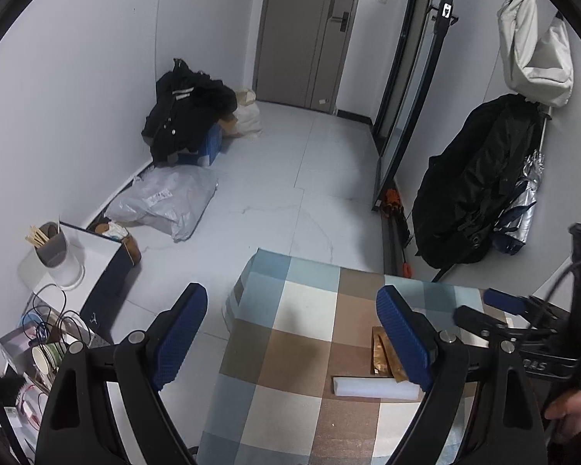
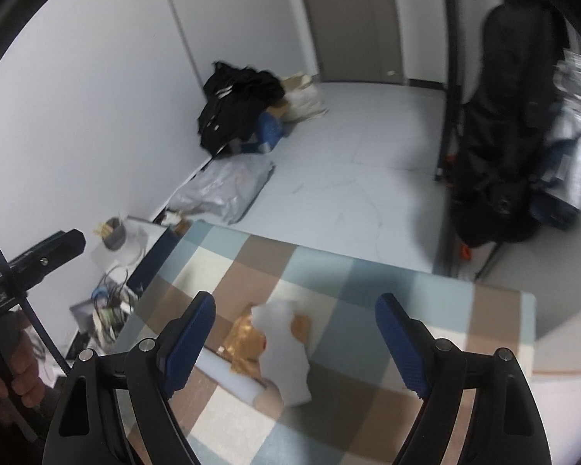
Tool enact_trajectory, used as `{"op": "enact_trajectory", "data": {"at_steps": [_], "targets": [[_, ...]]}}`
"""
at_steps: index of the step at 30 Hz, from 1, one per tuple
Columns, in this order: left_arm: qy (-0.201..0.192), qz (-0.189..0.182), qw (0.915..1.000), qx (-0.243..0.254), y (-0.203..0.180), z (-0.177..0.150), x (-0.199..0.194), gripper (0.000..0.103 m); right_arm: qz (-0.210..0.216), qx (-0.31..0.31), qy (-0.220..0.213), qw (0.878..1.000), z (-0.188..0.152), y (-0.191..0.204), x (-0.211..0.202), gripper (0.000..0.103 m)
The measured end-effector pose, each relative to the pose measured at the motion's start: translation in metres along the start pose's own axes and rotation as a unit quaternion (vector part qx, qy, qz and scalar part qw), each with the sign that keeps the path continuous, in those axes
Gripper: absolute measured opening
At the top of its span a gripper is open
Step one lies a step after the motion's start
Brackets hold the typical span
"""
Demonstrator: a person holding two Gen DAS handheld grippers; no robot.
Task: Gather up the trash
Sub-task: 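Lower the right tool onto the white foam sheet and close on it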
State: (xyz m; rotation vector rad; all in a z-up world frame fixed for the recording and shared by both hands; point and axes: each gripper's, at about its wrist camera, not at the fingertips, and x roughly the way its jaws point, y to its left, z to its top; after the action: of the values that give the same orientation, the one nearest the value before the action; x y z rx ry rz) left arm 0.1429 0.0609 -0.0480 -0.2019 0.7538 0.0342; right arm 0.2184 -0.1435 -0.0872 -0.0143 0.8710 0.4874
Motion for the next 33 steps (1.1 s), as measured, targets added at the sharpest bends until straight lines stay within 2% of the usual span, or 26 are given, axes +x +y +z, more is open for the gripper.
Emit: {"op": "enact_trajectory", "data": {"at_steps": [4,8,14,22,24,28,30,33], "targets": [[0.006,0.009,0.9999,0.001,-0.001,-0.001,0.008,0.087,0.014,0.001,0.026,1.000,-0.003,-0.004,0.025,0.085],[0.013,0.002,0.9999,0.000,-0.003,-0.002,0.012,0.087,0.028,-0.003,0.057,0.998,-0.012,-0.006,0.043,0.085],[0.028,0.007,0.9996,-0.003,-0.004,-0.001,0.022,0.087,0.037,-0.035,0.058,0.997,-0.013,0.002,0.050,0.085],[0.042,0.019,0.9989,-0.005,-0.003,-0.003,0.032,0.087,0.063,-0.028,0.058,0.996,-0.005,0.004,0.057,0.084],[0.045,0.022,0.9987,-0.005,-0.003,-0.004,0.034,0.087,0.067,-0.027,0.059,0.996,-0.006,0.005,0.059,0.082],[0.052,0.022,0.9983,-0.011,0.000,-0.003,0.036,0.087,0.074,-0.023,0.075,0.994,-0.007,0.006,0.065,0.068],[0.054,0.023,0.9982,-0.012,0.000,-0.003,0.037,0.087,0.074,-0.020,0.080,0.994,-0.008,0.007,0.067,0.068],[0.060,0.025,0.9978,-0.014,0.001,-0.004,0.040,0.087,0.071,-0.025,0.090,0.993,-0.009,0.009,0.071,0.056]]}}
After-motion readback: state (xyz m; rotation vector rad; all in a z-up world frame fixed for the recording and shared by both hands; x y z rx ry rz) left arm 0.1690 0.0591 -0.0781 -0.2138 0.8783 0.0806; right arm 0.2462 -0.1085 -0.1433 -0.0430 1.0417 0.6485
